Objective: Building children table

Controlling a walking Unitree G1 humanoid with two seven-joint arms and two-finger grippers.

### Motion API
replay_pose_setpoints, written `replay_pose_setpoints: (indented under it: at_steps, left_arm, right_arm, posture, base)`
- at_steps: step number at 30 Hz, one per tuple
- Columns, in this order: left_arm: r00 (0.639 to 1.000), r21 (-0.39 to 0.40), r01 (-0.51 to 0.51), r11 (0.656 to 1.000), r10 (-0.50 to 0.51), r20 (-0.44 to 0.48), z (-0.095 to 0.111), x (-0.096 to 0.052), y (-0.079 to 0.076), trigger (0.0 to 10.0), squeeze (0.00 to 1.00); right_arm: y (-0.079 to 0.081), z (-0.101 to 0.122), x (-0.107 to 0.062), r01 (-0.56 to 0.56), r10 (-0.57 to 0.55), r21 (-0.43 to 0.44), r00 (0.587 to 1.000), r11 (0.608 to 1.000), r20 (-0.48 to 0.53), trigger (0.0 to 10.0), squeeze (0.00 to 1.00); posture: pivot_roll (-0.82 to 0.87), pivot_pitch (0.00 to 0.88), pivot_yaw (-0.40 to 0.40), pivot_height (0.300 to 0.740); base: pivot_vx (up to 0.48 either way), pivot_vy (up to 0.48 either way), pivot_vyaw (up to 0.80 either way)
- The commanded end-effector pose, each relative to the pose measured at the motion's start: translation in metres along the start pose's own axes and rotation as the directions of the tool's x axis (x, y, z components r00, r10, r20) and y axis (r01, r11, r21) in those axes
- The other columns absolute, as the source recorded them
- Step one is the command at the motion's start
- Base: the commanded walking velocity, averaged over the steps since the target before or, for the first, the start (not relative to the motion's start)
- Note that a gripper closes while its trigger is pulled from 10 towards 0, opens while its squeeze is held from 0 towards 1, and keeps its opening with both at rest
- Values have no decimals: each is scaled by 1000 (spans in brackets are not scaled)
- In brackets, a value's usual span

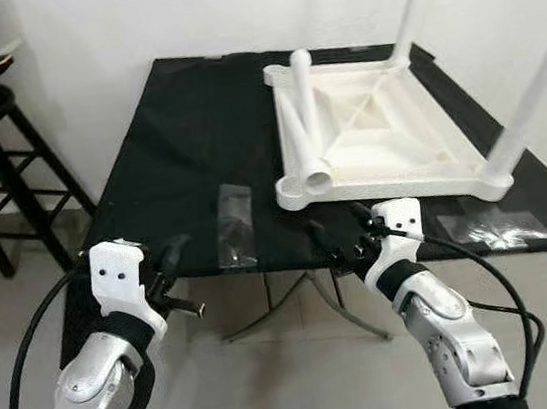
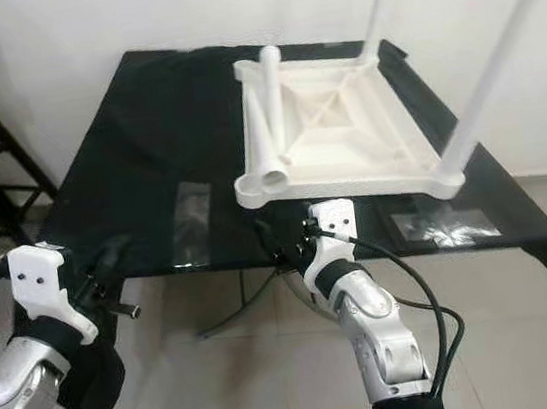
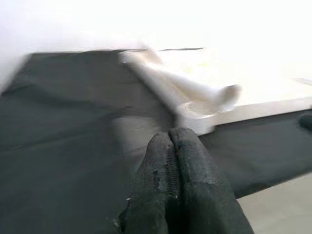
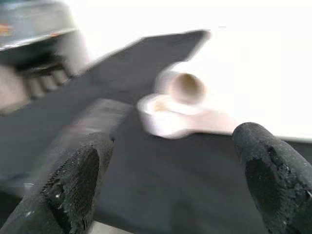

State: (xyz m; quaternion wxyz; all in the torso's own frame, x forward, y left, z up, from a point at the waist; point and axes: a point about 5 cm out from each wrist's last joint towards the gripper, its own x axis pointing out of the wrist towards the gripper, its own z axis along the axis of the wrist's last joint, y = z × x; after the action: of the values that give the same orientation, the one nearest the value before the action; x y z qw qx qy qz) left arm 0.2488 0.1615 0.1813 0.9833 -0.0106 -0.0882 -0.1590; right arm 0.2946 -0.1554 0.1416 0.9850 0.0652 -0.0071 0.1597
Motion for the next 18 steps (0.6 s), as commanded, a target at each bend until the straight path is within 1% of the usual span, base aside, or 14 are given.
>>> replay_pose_setpoints:
  at_steps: [1, 5, 12, 16, 18]
  left_arm:
    - [1000, -1, -22, 1000, 22, -7, -2, -3, 4, 10000, 0]
    - [1000, -20, -15, 1000, 15, -2, -3, -4, 4, 10000, 0]
    - [1000, -19, 5, 1000, -5, -11, -4, -2, 3, 10000, 0]
    - [1000, -27, 0, 1000, 0, -1, -2, 0, 6, 10000, 0]
    - [1000, -39, -18, 999, 19, 23, 2, 4, 10, 10000, 0]
  right_arm:
    - [4, 5, 2, -19, 19, 4, 999, 1000, 36, 10000, 0]
    - [3, 6, 1, -20, 20, 1, 999, 1000, 44, 10000, 0]
    - [3, 8, 2, -21, 20, 9, 998, 1000, 55, 10000, 0]
    - [3, 10, 5, -23, 22, 21, 998, 1000, 63, 10000, 0]
    - [5, 12, 7, -25, 24, 18, 997, 1000, 69, 10000, 0]
  posture:
    - [5, 83, -35, 740]
    - [-4, 89, -27, 740]
    - [-5, 91, -35, 740]
    - [-10, 87, -42, 740]
    - [-8, 86, -46, 740]
  base:
    - [0, 0, 0]
    - [0, 0, 0]
    - [0, -480, 0]
    - [0, -480, 0]
    - [0, -429, 0]
